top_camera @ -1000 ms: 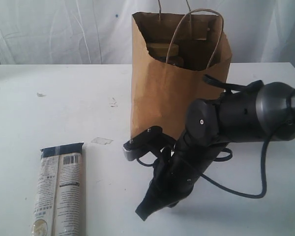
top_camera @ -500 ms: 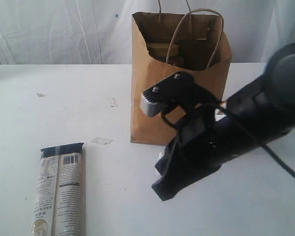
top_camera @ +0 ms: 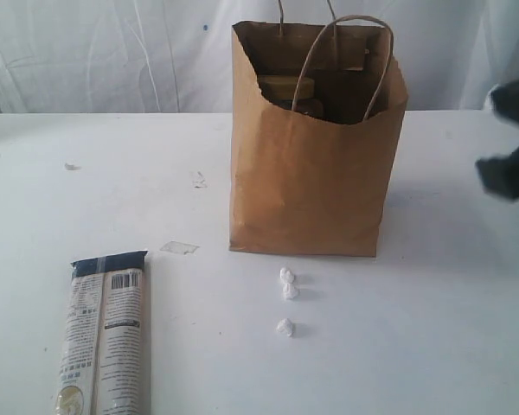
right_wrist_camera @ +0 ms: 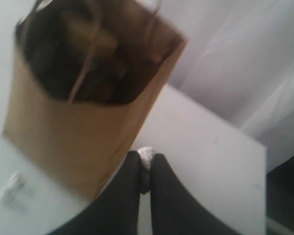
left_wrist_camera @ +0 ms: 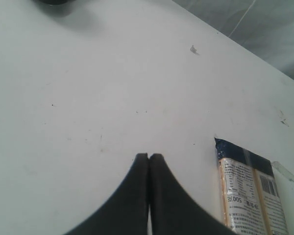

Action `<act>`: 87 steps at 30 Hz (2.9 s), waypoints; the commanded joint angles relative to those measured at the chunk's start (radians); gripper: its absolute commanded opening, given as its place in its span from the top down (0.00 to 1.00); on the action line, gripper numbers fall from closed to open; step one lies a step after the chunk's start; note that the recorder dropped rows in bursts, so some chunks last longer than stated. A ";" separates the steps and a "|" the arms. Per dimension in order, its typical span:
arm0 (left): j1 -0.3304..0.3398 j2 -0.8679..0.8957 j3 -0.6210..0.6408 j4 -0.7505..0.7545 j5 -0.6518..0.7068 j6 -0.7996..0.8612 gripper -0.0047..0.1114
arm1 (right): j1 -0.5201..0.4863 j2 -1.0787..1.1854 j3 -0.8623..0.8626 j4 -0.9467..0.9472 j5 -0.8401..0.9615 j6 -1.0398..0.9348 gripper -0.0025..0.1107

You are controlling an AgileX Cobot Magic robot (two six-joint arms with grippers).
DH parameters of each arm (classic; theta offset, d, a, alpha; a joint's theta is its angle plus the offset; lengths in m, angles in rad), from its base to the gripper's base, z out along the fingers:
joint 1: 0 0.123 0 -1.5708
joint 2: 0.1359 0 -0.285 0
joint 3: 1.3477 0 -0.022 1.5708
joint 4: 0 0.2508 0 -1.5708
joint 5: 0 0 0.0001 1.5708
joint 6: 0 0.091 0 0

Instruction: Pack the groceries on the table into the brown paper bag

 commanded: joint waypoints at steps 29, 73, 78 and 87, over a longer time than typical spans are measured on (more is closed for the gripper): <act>0.002 -0.004 0.004 0.003 -0.001 0.002 0.96 | -0.540 0.723 -0.741 1.348 0.253 -1.012 0.98; 0.002 -0.004 0.004 0.003 -0.001 0.002 0.96 | -0.514 0.365 0.334 0.273 -0.663 -0.100 0.98; 0.002 -0.004 0.004 0.003 -0.001 0.002 0.96 | -0.257 0.365 0.340 0.271 -0.599 -0.109 0.98; 0.002 -0.004 0.004 0.003 -0.001 0.002 0.96 | 0.038 0.367 0.338 0.445 -0.531 -0.120 0.98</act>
